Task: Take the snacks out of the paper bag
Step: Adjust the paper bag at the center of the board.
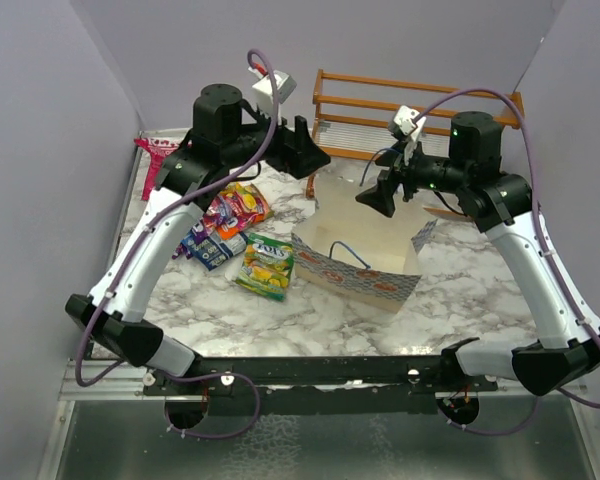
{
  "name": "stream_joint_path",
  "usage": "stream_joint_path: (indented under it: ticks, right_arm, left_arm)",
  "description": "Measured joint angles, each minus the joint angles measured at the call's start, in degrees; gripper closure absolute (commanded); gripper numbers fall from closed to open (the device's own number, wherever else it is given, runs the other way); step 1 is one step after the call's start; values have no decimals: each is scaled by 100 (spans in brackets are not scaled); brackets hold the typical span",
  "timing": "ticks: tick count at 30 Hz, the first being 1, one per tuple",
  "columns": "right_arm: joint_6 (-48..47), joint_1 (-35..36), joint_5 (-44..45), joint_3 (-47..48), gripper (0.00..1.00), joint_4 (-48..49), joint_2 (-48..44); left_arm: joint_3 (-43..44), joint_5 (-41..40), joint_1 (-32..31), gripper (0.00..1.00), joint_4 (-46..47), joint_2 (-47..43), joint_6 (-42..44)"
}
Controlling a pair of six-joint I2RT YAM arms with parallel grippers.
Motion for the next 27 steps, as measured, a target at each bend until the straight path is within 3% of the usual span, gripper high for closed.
stream_joint_path:
  ticks: [5, 10, 27]
  right_arm:
    - [37, 0, -70, 11, 1, 42, 4]
    - [160, 0, -136, 57, 2, 74, 4]
    - [332, 0, -42, 219, 1, 85, 35]
  left_arm:
    - [-55, 1189, -42, 43, 1274, 584, -680]
    - [109, 1856, -46, 55, 2006, 1248, -1327]
    - [52, 2094, -603, 62, 2358, 1834, -1585]
